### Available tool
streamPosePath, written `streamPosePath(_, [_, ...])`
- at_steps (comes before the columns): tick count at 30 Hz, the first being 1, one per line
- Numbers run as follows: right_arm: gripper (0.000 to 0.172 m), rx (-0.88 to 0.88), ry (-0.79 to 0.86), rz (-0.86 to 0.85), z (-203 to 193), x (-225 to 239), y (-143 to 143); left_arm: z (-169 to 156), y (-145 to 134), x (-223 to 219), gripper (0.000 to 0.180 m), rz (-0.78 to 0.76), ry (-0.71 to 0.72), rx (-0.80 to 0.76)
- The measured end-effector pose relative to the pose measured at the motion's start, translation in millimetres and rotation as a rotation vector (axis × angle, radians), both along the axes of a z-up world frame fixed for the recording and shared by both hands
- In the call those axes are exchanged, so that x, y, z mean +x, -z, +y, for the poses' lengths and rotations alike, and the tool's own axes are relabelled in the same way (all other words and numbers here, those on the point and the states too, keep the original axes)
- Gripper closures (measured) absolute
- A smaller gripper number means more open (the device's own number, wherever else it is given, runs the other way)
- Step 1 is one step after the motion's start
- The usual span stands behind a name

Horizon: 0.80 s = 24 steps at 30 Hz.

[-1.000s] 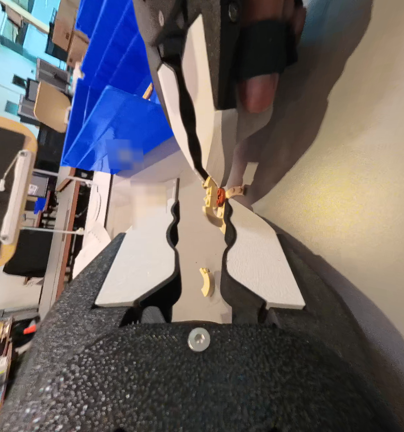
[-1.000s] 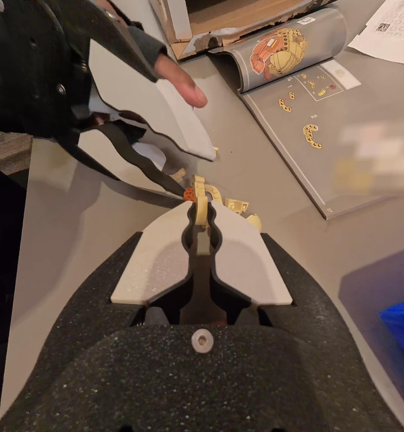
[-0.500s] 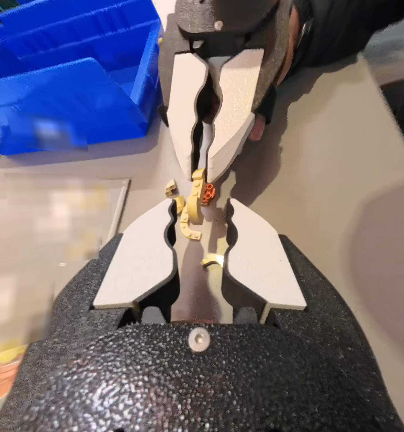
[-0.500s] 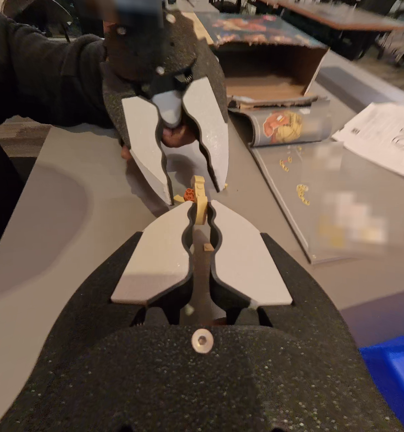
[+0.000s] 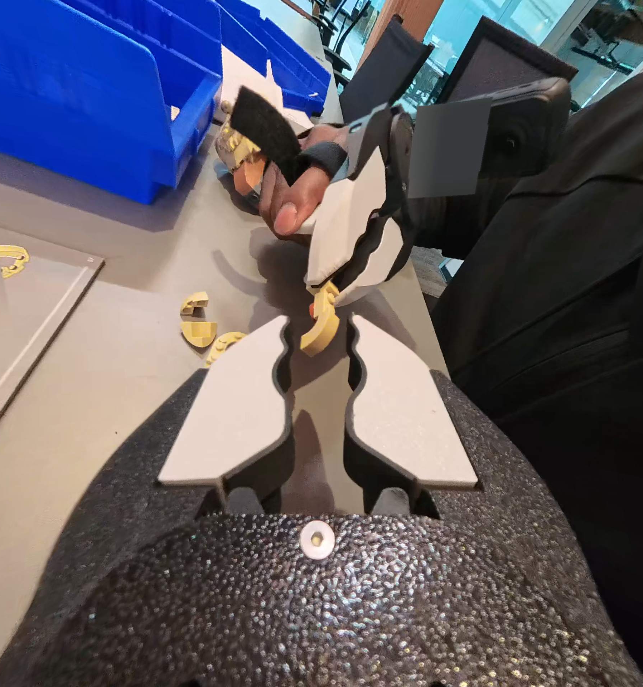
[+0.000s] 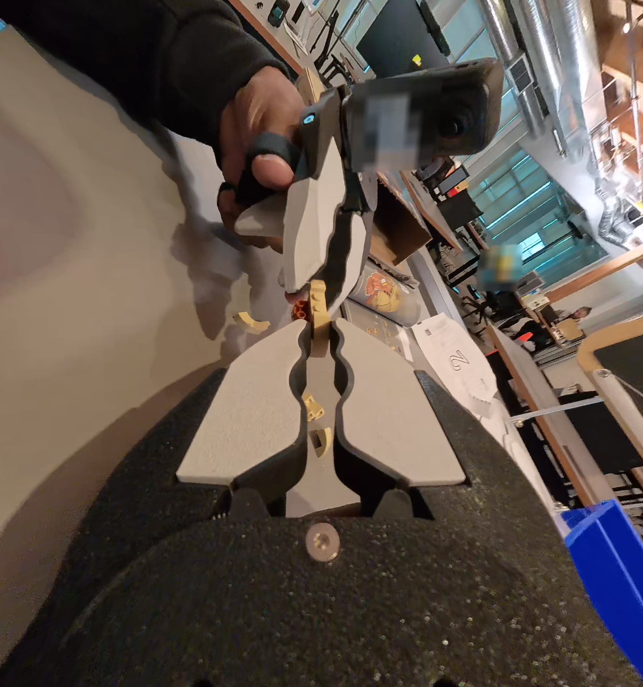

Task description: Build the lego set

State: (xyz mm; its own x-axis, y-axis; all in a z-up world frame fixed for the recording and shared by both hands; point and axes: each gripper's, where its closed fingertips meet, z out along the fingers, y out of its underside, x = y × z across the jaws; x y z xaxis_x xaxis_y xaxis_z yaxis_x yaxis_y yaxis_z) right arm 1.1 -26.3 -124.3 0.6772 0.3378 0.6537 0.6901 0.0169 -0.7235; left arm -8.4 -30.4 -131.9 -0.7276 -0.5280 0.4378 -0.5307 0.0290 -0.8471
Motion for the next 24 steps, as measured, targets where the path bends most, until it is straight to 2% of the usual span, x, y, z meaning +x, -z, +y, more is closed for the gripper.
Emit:
streamPosePath(2, [0.163, 0.023, 0.003, -0.030, 0, 0, -1, -1, -1, -1, 0.163, -0.001, 0.011, -0.012])
streamPosePath(8, [0.161, 0.023, 0.009, -0.027, 0, 1, 0, -1, -5, 1, 0.165, -0.131, 0.010, 0.037])
streamPosePath(13, [0.139, -0.097, -0.050, 0.141, -3, -8, 3, 5, -2, 6, 0.165, -0.424, -0.011, 0.369])
streamPosePath(16, [0.140, -0.130, -0.030, 0.221, -3, -5, -2, 5, 3, 6, 0.165, -0.591, 0.010, 0.607])
streamPosePath(19, [0.144, -0.167, -0.017, 0.217, -2, -5, 1, 4, 12, 6, 0.165, -0.706, 0.042, 0.821])
streamPosePath(24, [0.147, -0.233, 0.008, 0.144, -2, -5, 17, 1, 18, 6, 0.165, -0.751, 0.067, 0.908])
